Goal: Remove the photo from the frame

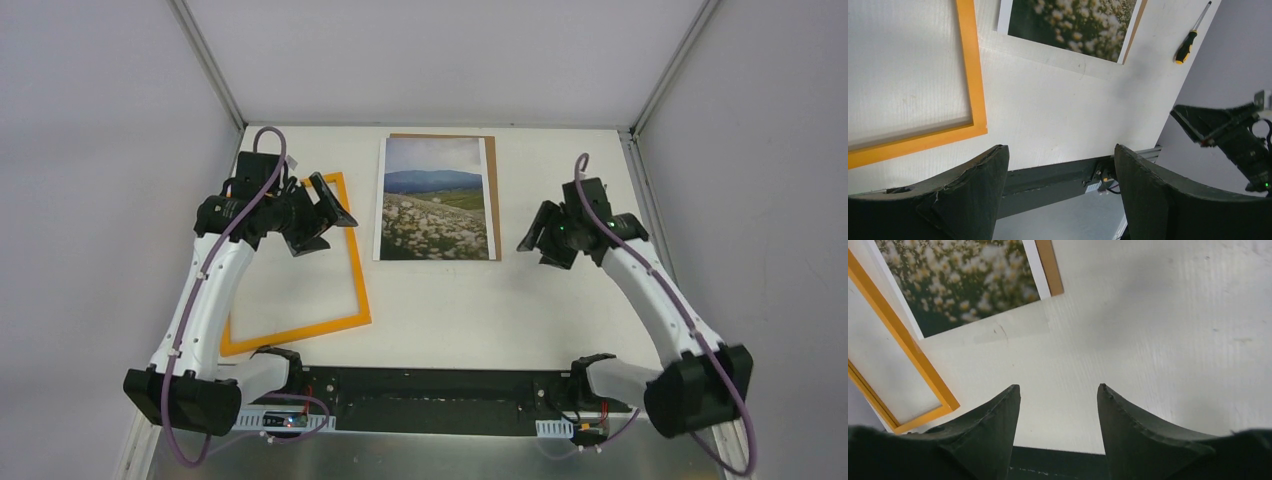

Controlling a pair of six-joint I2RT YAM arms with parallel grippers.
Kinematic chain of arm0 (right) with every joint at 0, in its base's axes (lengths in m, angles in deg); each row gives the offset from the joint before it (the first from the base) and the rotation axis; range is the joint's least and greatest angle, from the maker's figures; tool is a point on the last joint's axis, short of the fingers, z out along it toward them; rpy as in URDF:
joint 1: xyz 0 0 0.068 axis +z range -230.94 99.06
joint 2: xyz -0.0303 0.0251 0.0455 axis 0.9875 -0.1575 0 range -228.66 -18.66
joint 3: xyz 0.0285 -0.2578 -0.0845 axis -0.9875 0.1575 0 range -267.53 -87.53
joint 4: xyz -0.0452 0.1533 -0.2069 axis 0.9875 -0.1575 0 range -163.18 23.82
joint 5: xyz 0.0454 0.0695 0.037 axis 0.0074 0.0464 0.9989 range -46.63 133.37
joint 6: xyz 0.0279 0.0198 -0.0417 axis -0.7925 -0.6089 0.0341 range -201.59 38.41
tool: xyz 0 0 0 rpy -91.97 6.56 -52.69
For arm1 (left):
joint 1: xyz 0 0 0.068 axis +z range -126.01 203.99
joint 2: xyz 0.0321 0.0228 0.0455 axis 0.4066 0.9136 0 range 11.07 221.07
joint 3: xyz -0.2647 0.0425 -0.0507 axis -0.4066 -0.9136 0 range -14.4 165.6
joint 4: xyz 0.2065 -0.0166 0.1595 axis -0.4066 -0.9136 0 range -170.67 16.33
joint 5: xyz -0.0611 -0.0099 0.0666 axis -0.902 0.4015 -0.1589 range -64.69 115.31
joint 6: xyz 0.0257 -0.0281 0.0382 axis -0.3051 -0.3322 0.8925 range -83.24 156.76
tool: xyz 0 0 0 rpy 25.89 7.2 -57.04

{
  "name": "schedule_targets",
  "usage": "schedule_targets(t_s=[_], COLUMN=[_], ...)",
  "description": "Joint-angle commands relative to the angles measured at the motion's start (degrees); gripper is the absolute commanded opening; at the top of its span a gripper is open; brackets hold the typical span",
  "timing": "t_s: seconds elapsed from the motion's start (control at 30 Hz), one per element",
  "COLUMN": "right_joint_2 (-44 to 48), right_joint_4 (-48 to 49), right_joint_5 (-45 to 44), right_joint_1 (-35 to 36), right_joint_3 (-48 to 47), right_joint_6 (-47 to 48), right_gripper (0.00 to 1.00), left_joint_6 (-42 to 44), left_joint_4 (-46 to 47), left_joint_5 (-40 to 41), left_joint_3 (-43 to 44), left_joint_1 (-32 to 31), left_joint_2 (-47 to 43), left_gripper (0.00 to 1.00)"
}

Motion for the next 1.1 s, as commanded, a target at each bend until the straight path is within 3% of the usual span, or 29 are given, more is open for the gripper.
schedule_targets(t_s=[0.0, 0.17, 0.3, 0.37, 0.63, 0.73, 1.07], right_joint_2=[14.7, 28.78, 31.23, 33.02, 31.35, 29.93, 31.26], right_joint_4=[-15.25, -22.98, -31.27, -33.06, -40.61, -41.88, -37.59], right_joint_5=[-7.4, -8.75, -13.51, -15.91, -28.89, -29.41, -22.23], right_joint_1=[0.88, 0.89, 0.85, 0.8, 0.89, 0.79, 0.77], right_joint_3=[0.51, -7.51, -18.84, -22.83, -42.52, -46.74, -42.81], right_joint_6=[1.35, 0.23, -0.21, -0.65, 0.13, 0.97, 0.23], right_gripper=[0.63, 0.8, 0.94, 0.97, 0.99, 0.99, 0.99], left_joint_6=[-0.07, 3.38, 6.12, 7.8, 15.74, 16.22, 15.71], left_joint_4=[-0.31, -0.33, -0.33, -0.17, -0.14, -0.21, -0.77], left_joint_5=[2.6, 7.9, 10.53, 12.81, 20.39, 22.22, 22.33], left_joint_3=[0.66, 6.13, 12.79, 16.43, 30.11, 32.05, 30.87], left_joint_1=[-0.39, -0.36, -0.36, -0.36, -0.36, -0.36, -0.36], left_joint_2=[-4.84, -9.78, -11.57, -12.83, -16.09, -16.92, -18.11], left_gripper=[0.79, 0.81, 0.81, 0.82, 0.86, 0.87, 0.86])
